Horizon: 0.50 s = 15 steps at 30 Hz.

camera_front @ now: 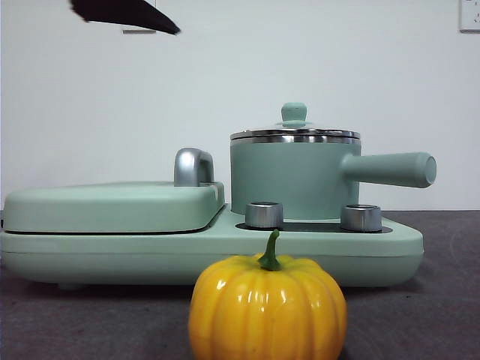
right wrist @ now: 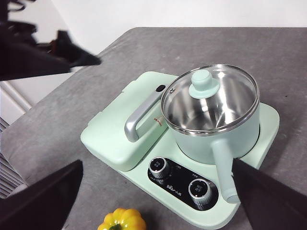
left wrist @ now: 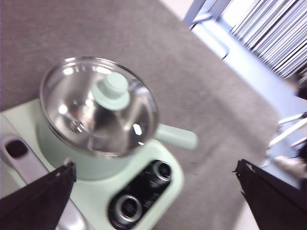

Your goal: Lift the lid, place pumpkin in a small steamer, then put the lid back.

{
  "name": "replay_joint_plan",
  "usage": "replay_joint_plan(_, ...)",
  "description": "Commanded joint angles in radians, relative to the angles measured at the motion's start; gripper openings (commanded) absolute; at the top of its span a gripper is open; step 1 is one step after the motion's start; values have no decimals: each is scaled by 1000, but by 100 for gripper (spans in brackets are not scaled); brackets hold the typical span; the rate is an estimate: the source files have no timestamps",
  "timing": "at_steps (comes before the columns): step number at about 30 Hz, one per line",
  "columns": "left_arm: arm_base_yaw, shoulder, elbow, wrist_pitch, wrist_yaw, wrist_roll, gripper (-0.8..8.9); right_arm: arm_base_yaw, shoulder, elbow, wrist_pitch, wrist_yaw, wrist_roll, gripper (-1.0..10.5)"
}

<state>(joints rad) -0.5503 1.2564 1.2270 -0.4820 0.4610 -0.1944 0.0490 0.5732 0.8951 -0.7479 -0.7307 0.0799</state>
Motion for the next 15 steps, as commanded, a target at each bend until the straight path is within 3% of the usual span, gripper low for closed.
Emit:
replay_joint_plan(1, -49, 127, 151, -61, -84, 100, 555, 2, 7, 16, 6, -3, 7, 496)
replay_joint_plan(7, -123, 330, 350, -103, -233, 163, 555, 2, 7, 16, 6, -3, 10, 496)
replay_joint_plan(15, -182, 512, 473, -78, -393, 206, 554, 2, 7, 16, 6, -3, 10, 496)
